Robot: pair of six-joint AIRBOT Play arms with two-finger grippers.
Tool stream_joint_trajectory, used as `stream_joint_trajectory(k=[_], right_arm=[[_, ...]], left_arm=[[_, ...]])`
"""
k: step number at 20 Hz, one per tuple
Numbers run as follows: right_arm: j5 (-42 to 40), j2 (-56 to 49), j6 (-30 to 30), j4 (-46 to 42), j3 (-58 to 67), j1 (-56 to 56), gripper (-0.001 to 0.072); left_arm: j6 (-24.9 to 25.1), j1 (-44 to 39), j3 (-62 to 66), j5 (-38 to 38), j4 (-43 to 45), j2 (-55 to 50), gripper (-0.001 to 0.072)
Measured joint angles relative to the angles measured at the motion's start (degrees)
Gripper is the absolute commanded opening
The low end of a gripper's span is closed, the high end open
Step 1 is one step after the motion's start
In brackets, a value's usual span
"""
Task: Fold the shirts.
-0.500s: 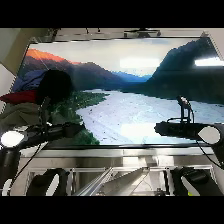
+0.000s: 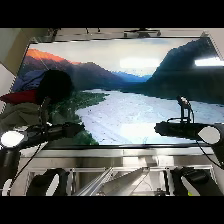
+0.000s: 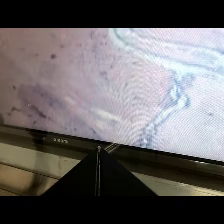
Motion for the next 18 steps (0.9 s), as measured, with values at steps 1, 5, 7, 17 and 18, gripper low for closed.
stream_joint_trajectory(k=[1,5,7,17,18], right_arm=[[0.0,0.0,0.0,0.0,0.0,0.0,0.0024],[0.0,0.0,0.0,0.0,0.0,0.0,0.0024],[0.0,0.0,0.0,0.0,0.0,0.0,0.0024],[-1.0,0.0,0.0,-0.2,0.0,0.0,0.0037],[-1.0,0.0,0.0,-0.3,0.0,0.0,0.0157]], left_arm=[[0.0,0.0,0.0,0.0,0.0,0.0,0.0021],[0.0,0.0,0.0,0.0,0.0,0.0,0.0021],[0.0,0.0,0.0,0.0,0.0,0.0,0.0021],[0.2,2.2,2.1,12.7,3.5,-1.2,0.064],[0.2,3.8,3.8,14.6,6.3,-2.7,0.0716]])
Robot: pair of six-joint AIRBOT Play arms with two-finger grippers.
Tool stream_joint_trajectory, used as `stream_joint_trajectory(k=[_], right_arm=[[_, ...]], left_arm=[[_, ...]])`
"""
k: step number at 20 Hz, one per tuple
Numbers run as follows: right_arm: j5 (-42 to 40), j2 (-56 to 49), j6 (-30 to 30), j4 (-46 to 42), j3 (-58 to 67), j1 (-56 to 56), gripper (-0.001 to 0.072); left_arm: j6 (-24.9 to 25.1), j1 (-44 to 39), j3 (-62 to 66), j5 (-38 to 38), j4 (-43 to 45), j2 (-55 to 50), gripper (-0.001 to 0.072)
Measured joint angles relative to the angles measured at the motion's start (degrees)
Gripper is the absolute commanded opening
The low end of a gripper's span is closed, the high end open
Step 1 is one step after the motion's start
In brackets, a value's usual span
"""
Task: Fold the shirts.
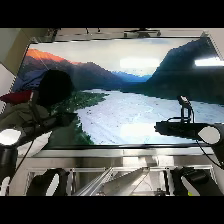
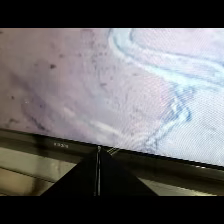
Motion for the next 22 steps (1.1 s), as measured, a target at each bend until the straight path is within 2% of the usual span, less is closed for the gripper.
stream_joint_trajectory(k=[1,2,5,9,13,17,18,19,20,21,22], right_arm=[[0.0,0.0,0.0,-0.1,0.0,0.0,0.0398],[0.0,0.0,0.0,-0.4,0.0,0.0,0.0508],[0.0,0.0,0.0,-1.0,0.0,0.0,0.0506],[-0.1,0.0,0.0,-1.7,0.0,0.0,0.0507],[-0.1,0.0,0.0,-2.6,0.0,0.0,0.0506],[-0.1,0.0,0.0,-2.8,0.0,0.0,0.0506],[-0.1,0.0,0.0,-3.0,0.0,0.0,0.0505],[-0.1,0.0,0.0,-3.0,0.0,0.0,0.0505],[-0.1,0.0,0.0,-3.0,0.0,0.0,0.0505],[-0.1,0.0,0.0,-3.0,0.0,0.0,0.0505],[-0.1,0.0,0.0,-3.0,0.0,0.0,0.0505]], left_arm=[[0.0,1.9,1.9,1.7,2.7,-1.9,0.0716],[0.0,4.4,4.5,3.1,5.5,-4.6,0.0716],[0.0,12.3,13.3,5.4,10.8,-15.3,0.0716],[0.0,19.7,26.2,5.9,13.6,-33.8,0.0716],[0.5,21.0,39.5,5.2,15.2,-52.7,0.0716],[0.9,19.1,50.6,4.4,17.0,-65.1,0.0713],[0.9,18.4,53.0,3.6,17.0,-67.3,0.0687],[0.9,17.7,55.3,2.7,17.3,-69.3,0.0519],[0.9,17.0,57.3,1.4,17.5,-71.0,0.0267],[0.9,16.5,59.3,-0.2,17.6,-72.5,0.0091],[0.9,16.0,61.2,-2.1,17.7,-73.7,0.0003]])
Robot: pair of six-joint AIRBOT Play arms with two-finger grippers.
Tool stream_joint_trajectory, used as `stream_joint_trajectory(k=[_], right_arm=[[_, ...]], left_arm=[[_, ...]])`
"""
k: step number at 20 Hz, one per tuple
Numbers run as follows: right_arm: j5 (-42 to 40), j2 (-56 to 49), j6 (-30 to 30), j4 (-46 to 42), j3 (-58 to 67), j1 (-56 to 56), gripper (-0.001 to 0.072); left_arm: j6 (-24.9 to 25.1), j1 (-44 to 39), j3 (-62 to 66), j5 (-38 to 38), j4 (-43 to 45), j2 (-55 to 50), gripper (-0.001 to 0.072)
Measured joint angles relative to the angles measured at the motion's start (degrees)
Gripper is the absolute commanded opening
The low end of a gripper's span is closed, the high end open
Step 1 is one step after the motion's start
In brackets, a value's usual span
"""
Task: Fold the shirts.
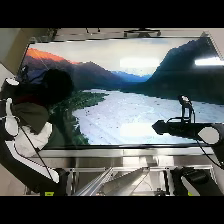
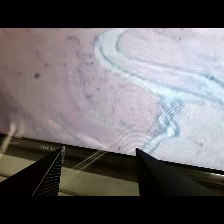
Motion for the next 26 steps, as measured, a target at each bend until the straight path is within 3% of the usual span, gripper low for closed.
stream_joint_trajectory(k=[7,11,19,20,22,26], right_arm=[[0.3,0.0,0.0,0.5,0.0,0.0,0.05],[0.3,0.0,0.0,0.4,0.0,-0.6,0.05],[0.5,0.0,-4.0,-0.6,0.0,-5.6,0.0501],[0.6,0.0,-4.4,-0.7,0.0,-6.0,0.0501],[0.6,0.0,-5.0,-0.9,0.0,-6.4,0.0502],[0.6,0.0,-5.7,-1.1,0.0,-6.8,0.0502]], left_arm=[[-2.0,-3.2,12.1,-16.3,-0.5,-4.1,0.0002],[-2.9,-8.6,17.7,-24.7,-8.1,-2.6,0.0003],[-3.1,-29.2,5.9,-28.9,-18.1,9.0,0.0003],[-3.1,-32.0,3.6,-28.0,-18.5,10.1,0.0095],[-3.0,-37.4,-0.5,-25.6,-18.8,11.3,0.072],[-3.1,-44.3,-4.0,-21.9,-18.9,12.3,0.072]])
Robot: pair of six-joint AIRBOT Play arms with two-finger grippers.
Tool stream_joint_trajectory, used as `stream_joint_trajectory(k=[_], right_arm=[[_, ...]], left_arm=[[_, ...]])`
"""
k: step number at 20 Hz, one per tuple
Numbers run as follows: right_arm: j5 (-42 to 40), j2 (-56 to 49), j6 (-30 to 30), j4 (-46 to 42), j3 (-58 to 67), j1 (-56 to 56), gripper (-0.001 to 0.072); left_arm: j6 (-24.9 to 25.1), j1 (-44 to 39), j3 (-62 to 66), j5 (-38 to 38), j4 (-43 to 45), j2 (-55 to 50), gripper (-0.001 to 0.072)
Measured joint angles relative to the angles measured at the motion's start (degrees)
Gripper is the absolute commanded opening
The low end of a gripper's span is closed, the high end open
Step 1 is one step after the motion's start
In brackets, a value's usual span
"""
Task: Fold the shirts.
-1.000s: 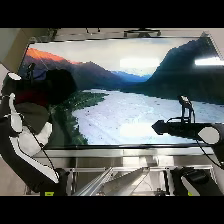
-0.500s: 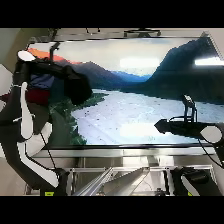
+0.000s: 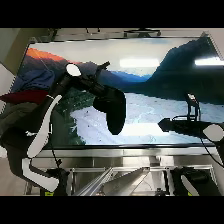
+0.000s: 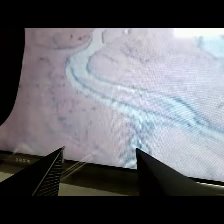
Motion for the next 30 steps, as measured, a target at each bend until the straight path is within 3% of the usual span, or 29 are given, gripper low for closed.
stream_joint_trajectory(k=[5,11,16,22,24,25,26,27,29,30], right_arm=[[-1.6,-0.6,-6.1,2.1,0.3,-0.1,0.0502],[-7.9,-13.8,-26.8,18.6,5.6,2.4,0.0502],[-12.3,-35.7,-37.9,24.3,19.4,10.4,0.0502],[-13.8,-55.6,-41.0,25.8,37.0,15.4,0.0502],[-13.8,-58.9,-41.2,25.9,40.0,15.8,0.0502],[-13.8,-60.2,-41.4,26.0,40.9,15.9,0.0499],[-13.8,-61.1,-41.4,26.0,41.5,16.0,0.0425],[-13.8,-61.8,-41.4,26.0,42.0,16.1,0.0214],[-13.6,-62.5,-41.4,26.6,42.6,16.1,0.0044],[-13.0,-62.6,-41.5,27.0,42.8,16.1,0.0026]], left_arm=[[-4.6,3.2,3.0,-2.4,8.4,0.3,0.072],[-7.2,14.4,-6.4,-2.8,12.8,0.3,0.072],[-3.2,19.4,-15.1,8.2,6.4,-2.8,0.072],[1.0,18.7,-11.1,12.5,-1.2,-10.9,0.0672],[1.8,17.4,-8.3,12.6,-1.4,-12.9,0.0394],[1.9,16.7,-7.1,12.2,-1.3,-14.0,0.0289],[2.1,15.9,-5.9,11.7,-0.9,-14.8,0.0147],[2.2,15.2,-4.9,11.0,-0.3,-15.6,0.0002],[2.3,14.2,-2.8,9.2,-0.7,-16.5,0.0001],[2.3,13.9,-1.9,8.2,-0.8,-16.8,0.0]])
